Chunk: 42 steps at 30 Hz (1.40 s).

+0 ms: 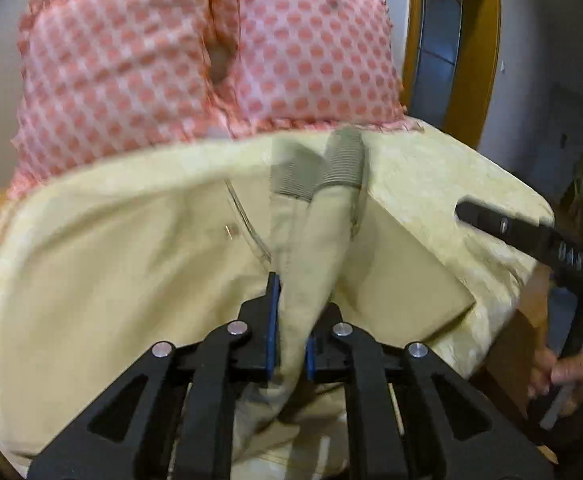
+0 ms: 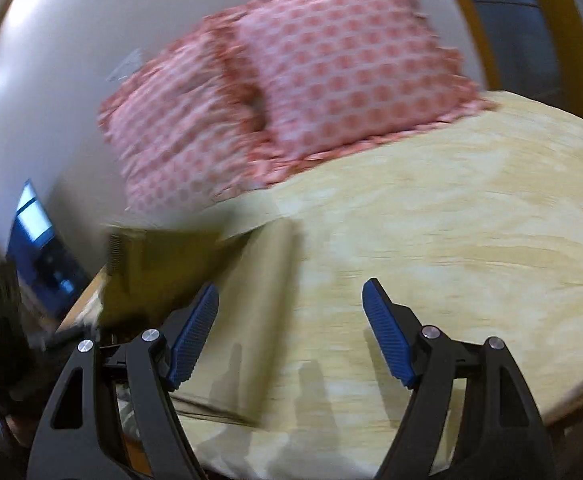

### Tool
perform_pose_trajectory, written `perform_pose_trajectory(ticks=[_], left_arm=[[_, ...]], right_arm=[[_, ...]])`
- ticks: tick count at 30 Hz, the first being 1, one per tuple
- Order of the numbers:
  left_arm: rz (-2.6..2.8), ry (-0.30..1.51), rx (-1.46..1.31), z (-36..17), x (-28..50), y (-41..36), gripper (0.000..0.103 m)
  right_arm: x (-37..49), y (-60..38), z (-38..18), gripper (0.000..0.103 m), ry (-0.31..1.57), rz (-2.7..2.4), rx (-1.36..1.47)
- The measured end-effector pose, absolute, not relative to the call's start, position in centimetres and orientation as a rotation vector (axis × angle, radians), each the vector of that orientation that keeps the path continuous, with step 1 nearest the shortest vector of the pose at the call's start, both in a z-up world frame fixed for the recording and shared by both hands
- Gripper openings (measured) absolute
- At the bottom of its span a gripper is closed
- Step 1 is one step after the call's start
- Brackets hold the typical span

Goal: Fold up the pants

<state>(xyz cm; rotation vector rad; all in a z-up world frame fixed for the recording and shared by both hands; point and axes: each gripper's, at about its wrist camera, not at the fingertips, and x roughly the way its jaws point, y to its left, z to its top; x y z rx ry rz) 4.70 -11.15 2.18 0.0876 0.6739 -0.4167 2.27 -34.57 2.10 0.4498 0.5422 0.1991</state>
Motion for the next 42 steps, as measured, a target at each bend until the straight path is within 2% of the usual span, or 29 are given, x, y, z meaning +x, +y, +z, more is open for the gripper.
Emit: perform_pose_trajectory(ticks=[8, 13, 14, 15, 16, 18, 21, 27, 28, 29, 30, 39, 40, 41, 42], left_arm=[[-0.441, 0.577, 0.09, 5.0, 1.5, -11.8, 0.008], [-0.468, 0.656, 0.173, 1.5, 2.5, -14.5, 0.013], [-0.478, 0.648, 0.163, 1.6, 2.5, -14.4, 0.016], [-0.5, 0.651, 0.142, 2.1, 2.3, -13.9, 0.028], [-0.55, 0.657, 0.096, 2.9, 2.0, -13.0, 0.036], [-0.605, 0.626, -0.009, 4.9, 1.4, -10.1, 0.062], [-0.559, 0.588, -0.112, 7.4, 1.9, -4.8, 0.071], [-0.257, 0.706, -0.289, 6.8, 8.8, 6.3, 0.069], [-0.253, 0.753, -0.339, 6.0, 10.2, 7.8, 0.067], [-0.249, 0.788, -0.376, 5.2, 11.3, 8.7, 0.062], [-0.251, 0.824, -0.416, 4.4, 12.2, 9.4, 0.061], [-0.324, 0.926, -0.414, 2.1, 16.3, 9.3, 0.062], [-0.34, 0.93, -0.418, 2.1, 16.7, 9.4, 0.063], [-0.351, 0.937, -0.416, 2.0, 17.1, 9.5, 0.063], [-0.366, 0.944, -0.415, 2.0, 17.5, 9.5, 0.054]], right_arm=[[4.1, -35.7, 2.7, 0.08, 0.533, 0.255, 0.524], [6.0, -34.6, 3.0, 0.083, 0.595, 0.366, 0.599], [6.8, -34.4, 3.0, 0.084, 0.625, 0.397, 0.621], [7.3, -34.3, 2.9, 0.084, 0.648, 0.412, 0.63], [8.0, -34.1, 2.9, 0.084, 0.677, 0.425, 0.63], [9.5, -33.6, 2.8, 0.084, 0.737, 0.438, 0.614], [11.6, -33.0, 2.1, 0.081, 0.82, 0.458, 0.595], [14.0, -32.0, 0.3, 0.058, 0.9, 0.469, 0.562], [14.1, -31.9, 0.2, 0.051, 0.908, 0.487, 0.564], [14.0, -31.8, 0.1, 0.05, 0.91, 0.496, 0.562], [13.8, -31.7, 0.2, 0.05, 0.906, 0.496, 0.554], [14.2, -31.6, 0.1, 0.05, 0.897, 0.543, 0.517], [14.2, -31.5, 0.1, 0.046, 0.891, 0.55, 0.51], [14.1, -31.4, 0.0, 0.032, 0.886, 0.559, 0.494], [14.1, -31.3, 0.0, 0.028, 0.881, 0.569, 0.49]])
